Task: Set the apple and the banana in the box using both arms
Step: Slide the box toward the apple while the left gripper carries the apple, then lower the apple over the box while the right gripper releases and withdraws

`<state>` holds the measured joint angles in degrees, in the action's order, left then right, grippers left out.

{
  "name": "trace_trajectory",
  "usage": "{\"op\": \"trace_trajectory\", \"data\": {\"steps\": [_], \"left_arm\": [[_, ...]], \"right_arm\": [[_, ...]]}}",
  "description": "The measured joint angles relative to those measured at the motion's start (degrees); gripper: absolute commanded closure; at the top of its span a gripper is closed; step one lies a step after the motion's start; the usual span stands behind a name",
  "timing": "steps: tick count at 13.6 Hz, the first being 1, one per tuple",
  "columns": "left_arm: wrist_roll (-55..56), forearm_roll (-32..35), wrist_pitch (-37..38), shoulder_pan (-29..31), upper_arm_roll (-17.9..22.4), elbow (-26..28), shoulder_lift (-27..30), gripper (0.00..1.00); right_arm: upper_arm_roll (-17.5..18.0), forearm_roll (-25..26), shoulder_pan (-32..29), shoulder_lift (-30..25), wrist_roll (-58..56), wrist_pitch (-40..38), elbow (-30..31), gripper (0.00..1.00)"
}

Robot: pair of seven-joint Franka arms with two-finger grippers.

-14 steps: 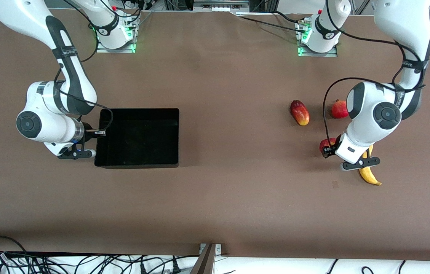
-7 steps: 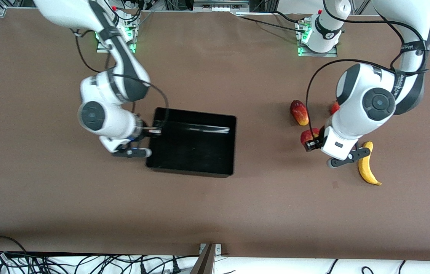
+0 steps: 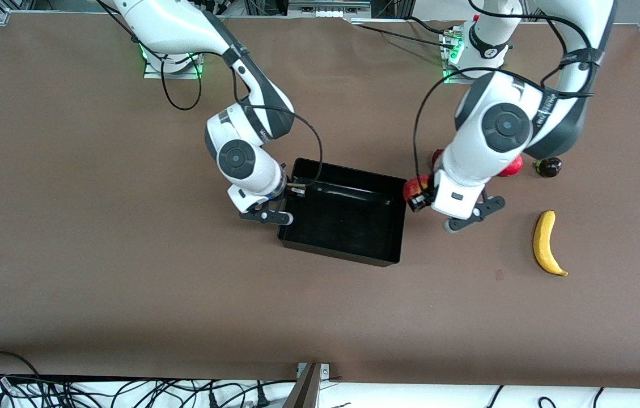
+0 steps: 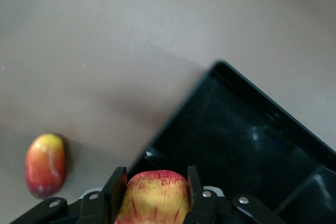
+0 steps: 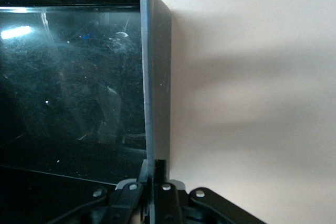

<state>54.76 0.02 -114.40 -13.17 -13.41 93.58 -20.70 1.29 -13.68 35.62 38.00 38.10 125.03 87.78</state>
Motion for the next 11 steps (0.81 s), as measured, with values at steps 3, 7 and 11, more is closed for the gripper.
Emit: {"op": "trace_trajectory", "data": {"steps": [3,7,11], "left_arm": [[3.6,0.0,0.0,-0.8,-1.0,-0.2,0.0,1.0],[6.6,-0.4,-0.1,-1.2,-1.2,-0.2,-0.3,1.0],[7.0,-1.1,-0.7,-1.2,-1.7,-0.2,-1.9,1.0]], "right_arm": [[0.0,0.0,1.3,0.2,0.8,0.6,-0.2,1.0],[-0.2,0.0,1.3,0.2,-0.2,0.6,-0.3,0.0],[-2.1,0.0,0.0,-0.5,-5.5,-0.5,-3.1,0.0]]}}
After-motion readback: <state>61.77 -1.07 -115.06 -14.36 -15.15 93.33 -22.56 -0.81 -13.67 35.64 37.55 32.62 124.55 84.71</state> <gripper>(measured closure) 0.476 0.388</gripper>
